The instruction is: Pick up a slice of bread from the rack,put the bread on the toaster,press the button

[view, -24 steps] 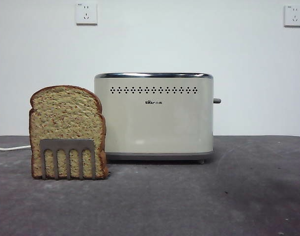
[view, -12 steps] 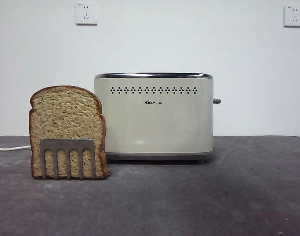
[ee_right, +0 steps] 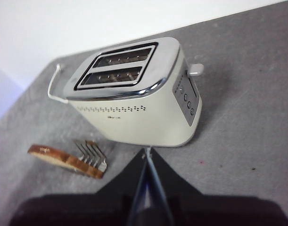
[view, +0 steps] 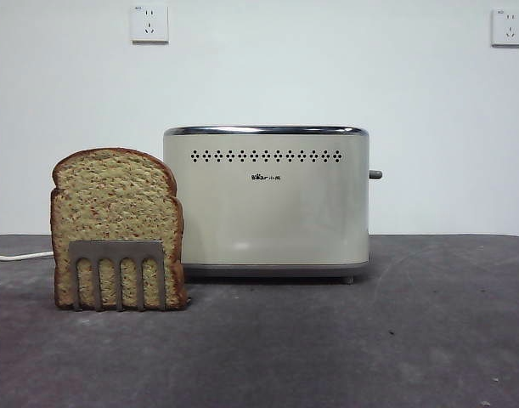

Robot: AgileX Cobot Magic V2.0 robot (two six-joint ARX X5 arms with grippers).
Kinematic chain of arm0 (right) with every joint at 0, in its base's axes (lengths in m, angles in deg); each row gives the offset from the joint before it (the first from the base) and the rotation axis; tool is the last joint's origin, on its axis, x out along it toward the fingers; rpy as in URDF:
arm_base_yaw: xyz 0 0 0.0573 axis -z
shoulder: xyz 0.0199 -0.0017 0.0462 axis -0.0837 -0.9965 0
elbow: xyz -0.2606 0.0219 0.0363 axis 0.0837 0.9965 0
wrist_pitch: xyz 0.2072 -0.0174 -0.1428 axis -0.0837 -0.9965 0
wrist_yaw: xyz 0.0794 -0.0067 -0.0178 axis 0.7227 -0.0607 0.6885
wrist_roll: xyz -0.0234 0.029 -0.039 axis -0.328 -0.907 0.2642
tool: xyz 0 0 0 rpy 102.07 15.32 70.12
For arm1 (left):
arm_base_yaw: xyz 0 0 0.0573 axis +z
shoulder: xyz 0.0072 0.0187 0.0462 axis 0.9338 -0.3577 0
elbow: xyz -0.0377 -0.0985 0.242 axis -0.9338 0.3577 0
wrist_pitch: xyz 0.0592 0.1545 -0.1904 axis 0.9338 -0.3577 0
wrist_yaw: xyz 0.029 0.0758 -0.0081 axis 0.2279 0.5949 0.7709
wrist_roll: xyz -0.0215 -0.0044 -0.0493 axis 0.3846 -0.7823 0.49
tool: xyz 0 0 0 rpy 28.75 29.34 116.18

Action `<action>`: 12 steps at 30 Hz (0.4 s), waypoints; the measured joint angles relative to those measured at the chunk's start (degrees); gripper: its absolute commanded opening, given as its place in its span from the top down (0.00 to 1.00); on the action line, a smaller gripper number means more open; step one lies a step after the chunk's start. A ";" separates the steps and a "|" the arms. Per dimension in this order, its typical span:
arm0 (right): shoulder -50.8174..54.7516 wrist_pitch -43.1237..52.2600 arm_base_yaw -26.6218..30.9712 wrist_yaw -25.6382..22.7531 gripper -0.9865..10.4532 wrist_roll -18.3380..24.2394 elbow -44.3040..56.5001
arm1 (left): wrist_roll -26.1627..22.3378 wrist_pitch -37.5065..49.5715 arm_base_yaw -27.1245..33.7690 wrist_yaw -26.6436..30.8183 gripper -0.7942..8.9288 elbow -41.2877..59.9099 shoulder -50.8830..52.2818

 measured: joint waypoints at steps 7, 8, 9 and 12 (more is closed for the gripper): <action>-6.27 -12.79 -3.30 0.00 0.92 9.55 -13.31 | -11.93 -15.02 -1.60 -5.90 0.93 -12.83 -9.11; -6.86 -14.10 -3.98 -0.02 0.92 10.36 -14.56 | -13.86 -17.57 -2.08 -5.92 0.93 -14.27 -9.94; -7.41 -15.47 -4.83 -0.02 0.92 11.21 -15.74 | -16.09 -20.41 -2.71 -5.90 0.93 -15.80 -10.75; -8.00 -16.41 -7.17 -0.02 0.92 12.92 -16.96 | -21.62 -26.23 -4.72 -4.59 0.93 -18.73 -12.00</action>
